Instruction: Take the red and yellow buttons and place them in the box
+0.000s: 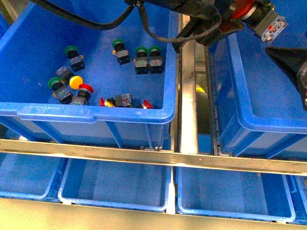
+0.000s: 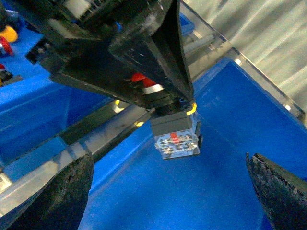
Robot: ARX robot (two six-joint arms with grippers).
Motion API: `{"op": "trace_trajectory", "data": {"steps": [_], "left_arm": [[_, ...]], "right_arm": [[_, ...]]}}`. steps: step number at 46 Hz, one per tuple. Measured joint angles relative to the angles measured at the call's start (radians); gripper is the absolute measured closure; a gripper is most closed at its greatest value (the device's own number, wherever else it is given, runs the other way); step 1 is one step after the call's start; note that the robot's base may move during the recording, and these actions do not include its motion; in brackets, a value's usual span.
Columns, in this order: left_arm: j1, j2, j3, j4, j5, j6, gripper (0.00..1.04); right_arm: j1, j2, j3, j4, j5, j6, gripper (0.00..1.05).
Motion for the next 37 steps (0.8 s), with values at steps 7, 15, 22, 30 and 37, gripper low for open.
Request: {"op": "trace_trajectory", "data": {"steps": [7,15,22,30,37], "left_arm": [[-0.001,0.003,0.002,0.000,-0.003,0.000,0.71],[0.001,0.008,0.017,0.000,-0.003,0.000,0.71],[0.005,0.018,0.029,0.000,0.001,0.000,0.71],[0.015,0.025,0.036,0.000,0.002,0.000,0.71],[0.019,0.032,0.041,0.000,0.002,-0.001,0.71]], "right_arm": [[-0.011,0.179,0.080,0.109,0.045,-0.038,0.07],[-0.013,0.285,0.141,0.142,0.063,-0.058,0.07],[0.003,0.346,0.177,0.177,0.086,-0.071,0.07],[0.024,0.376,0.221,0.179,0.102,-0.070,0.07],[0.035,0.386,0.240,0.179,0.103,-0.070,0.07]]}}
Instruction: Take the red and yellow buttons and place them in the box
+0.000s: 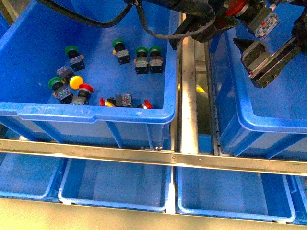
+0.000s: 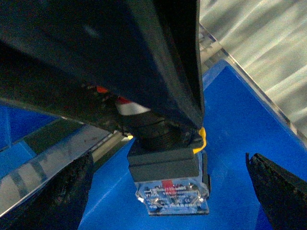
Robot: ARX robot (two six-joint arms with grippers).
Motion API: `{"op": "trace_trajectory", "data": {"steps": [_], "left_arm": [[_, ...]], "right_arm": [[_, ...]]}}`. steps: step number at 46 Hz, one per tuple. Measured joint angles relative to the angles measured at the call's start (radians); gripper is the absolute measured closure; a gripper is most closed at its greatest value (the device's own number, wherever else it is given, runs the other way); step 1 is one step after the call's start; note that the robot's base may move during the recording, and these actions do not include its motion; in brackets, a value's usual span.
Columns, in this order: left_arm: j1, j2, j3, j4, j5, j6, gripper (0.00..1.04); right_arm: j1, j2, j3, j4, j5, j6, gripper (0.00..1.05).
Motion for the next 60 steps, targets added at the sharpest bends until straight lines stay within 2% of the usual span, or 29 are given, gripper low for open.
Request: {"op": "trace_trajectory", "data": {"steps": [17,22,32,34,38,50,53,60], "left_arm": [[0.000,0.002,0.000,0.000,0.003,0.000,0.71],[0.000,0.002,0.000,0.000,0.003,0.000,0.71],[0.000,0.003,0.002,0.000,-0.002,0.000,0.71],[0.000,0.003,0.004,0.000,-0.002,0.000,0.71],[0.000,0.003,0.006,-0.001,-0.005,0.000,0.71],[0.000,0.003,0.010,-0.007,-0.006,0.001,0.71],[0.000,0.003,0.010,-0.007,-0.006,0.001,0.65],[0.006,0.003,0.009,-0.010,-0.035,0.016,0.37]], "right_arm": [[0.007,0.006,0.013,-0.008,0.004,0.001,0.08],[0.007,0.006,0.017,-0.010,0.004,0.002,0.20],[0.007,0.006,0.022,-0.014,0.001,0.002,0.62],[0.007,0.006,0.022,-0.014,0.000,-0.001,0.68],[0.006,0.006,0.022,-0.014,0.000,-0.008,0.71],[0.001,0.000,0.021,-0.015,-0.005,-0.016,0.71],[0.000,-0.002,0.019,-0.017,-0.005,-0.016,0.71],[-0.011,-0.009,0.012,-0.022,-0.005,-0.012,0.72]]}}
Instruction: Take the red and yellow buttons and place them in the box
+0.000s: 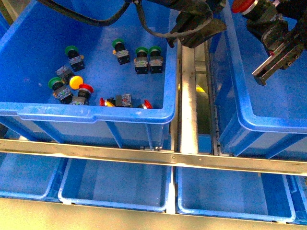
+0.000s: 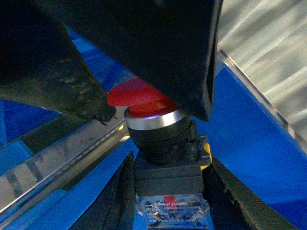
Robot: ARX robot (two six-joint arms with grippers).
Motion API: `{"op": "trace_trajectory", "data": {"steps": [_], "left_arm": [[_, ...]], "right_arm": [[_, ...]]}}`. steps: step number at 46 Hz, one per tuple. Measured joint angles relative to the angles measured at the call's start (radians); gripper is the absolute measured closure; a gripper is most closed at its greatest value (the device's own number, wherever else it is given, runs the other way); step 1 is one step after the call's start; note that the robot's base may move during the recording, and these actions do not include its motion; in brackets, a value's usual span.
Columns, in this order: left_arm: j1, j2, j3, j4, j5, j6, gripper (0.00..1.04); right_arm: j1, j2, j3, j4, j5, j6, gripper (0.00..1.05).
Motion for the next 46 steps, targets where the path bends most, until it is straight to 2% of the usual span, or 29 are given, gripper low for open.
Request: {"op": "trace_trajectory", "data": {"steps": [7,21,25,29,36,46], "left_arm": [[0.021,-0.018,-0.052,0.006,-0.022,0.039,0.07],[0.079,-0.149,-0.241,0.027,-0.067,0.147,0.08],[0.103,-0.190,-0.291,0.039,-0.090,0.175,0.08],[0.159,-0.219,-0.333,0.040,-0.109,0.192,0.08],[0.233,-0.223,-0.361,0.039,-0.129,0.205,0.08],[0.211,-0.224,-0.365,0.037,-0.132,0.234,0.08]], "right_arm": [[-0.016,-0.018,-0.016,-0.013,-0.013,-0.003,0.72],[-0.026,-0.051,-0.046,-0.045,-0.098,-0.048,0.72],[-0.037,-0.060,-0.048,-0.058,-0.051,-0.044,0.72],[-0.087,-0.073,-0.047,-0.066,-0.002,-0.039,0.72],[-0.123,-0.095,-0.046,-0.073,0.018,-0.036,0.72],[-0.090,-0.106,-0.047,-0.083,0.011,-0.036,0.72]]}}
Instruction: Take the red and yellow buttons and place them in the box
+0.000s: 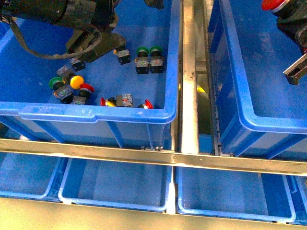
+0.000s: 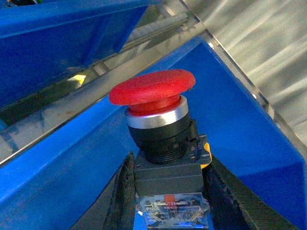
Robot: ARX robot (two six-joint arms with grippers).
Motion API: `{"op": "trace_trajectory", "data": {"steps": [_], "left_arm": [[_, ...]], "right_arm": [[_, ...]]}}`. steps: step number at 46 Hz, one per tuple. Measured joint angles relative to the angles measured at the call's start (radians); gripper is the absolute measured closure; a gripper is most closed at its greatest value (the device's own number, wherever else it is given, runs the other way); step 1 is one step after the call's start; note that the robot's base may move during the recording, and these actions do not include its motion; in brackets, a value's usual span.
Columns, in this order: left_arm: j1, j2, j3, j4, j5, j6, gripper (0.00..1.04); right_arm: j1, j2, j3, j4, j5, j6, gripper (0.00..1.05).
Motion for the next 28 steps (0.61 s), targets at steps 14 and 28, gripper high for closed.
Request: {"op": "trace_trajectory", "data": {"steps": [14,28], "left_arm": [[0.004,-0.140,-0.137,0.024,-0.182,0.250,0.08],[0.217,-0.427,-0.550,0.008,-0.253,0.378,0.08]], "right_arm": [[-0.043,-0.058,-0.045,-0.043,0.008,0.003,0.72],[-0.149,-0.209,-0.051,-0.188,0.042,0.090,0.72]]}}
